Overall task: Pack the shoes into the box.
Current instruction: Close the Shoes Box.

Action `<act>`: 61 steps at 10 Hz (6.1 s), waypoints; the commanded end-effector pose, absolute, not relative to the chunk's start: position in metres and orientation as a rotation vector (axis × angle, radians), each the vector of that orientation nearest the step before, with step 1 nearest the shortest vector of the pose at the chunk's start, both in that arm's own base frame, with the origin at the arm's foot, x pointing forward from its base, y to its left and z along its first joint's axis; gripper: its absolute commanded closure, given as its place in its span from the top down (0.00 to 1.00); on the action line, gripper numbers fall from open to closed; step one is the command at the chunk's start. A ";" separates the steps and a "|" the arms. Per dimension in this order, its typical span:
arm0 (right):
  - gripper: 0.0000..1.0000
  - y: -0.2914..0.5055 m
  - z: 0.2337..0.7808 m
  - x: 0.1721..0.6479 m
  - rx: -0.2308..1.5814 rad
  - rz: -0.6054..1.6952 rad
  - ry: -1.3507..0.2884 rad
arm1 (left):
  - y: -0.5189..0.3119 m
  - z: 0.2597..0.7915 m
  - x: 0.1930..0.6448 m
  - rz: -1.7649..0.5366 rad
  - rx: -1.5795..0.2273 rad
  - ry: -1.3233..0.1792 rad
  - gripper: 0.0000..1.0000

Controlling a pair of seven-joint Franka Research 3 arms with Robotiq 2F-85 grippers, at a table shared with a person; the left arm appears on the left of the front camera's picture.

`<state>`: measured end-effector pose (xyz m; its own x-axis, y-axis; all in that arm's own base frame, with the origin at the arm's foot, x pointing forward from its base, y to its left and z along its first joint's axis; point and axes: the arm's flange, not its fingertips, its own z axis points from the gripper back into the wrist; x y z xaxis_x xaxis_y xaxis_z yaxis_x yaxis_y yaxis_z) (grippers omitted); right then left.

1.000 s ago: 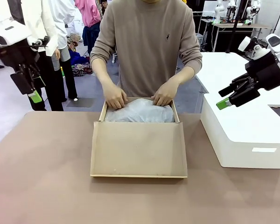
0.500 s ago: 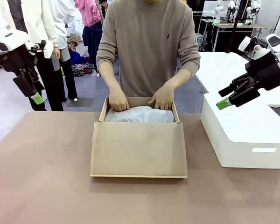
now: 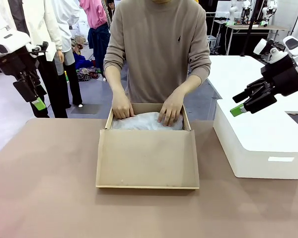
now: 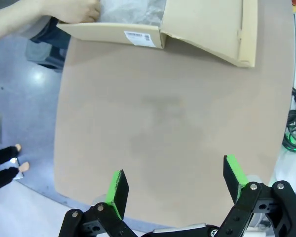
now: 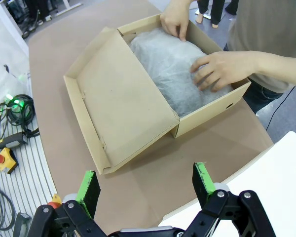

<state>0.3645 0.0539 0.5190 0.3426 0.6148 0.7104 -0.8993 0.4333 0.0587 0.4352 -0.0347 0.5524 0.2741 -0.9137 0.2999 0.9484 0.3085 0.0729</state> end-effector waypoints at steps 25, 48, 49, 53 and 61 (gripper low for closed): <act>1.00 0.055 0.517 0.367 0.519 1.052 -0.709 | -0.039 0.559 0.431 -0.934 -0.252 -0.288 0.00; 1.00 0.055 0.517 0.367 0.519 1.052 -0.709 | -0.063 0.426 0.429 -0.746 -0.497 -0.295 0.00; 1.00 0.055 0.517 0.367 0.519 1.052 -0.709 | -0.063 0.426 0.429 -0.746 -0.497 -0.295 0.00; 1.00 0.055 0.517 0.367 0.519 1.052 -0.709 | -0.046 0.399 0.458 -0.866 -0.578 -0.260 0.00; 1.00 0.055 0.517 0.367 0.519 1.052 -0.709 | -0.054 0.345 0.504 -0.907 -0.751 -0.204 0.00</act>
<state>0.3645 0.0539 0.5189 0.3426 0.6148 0.7104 -0.8993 0.4333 0.0587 0.4978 -0.0530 0.3480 0.6224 -0.6524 0.4323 0.7691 0.4073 -0.4926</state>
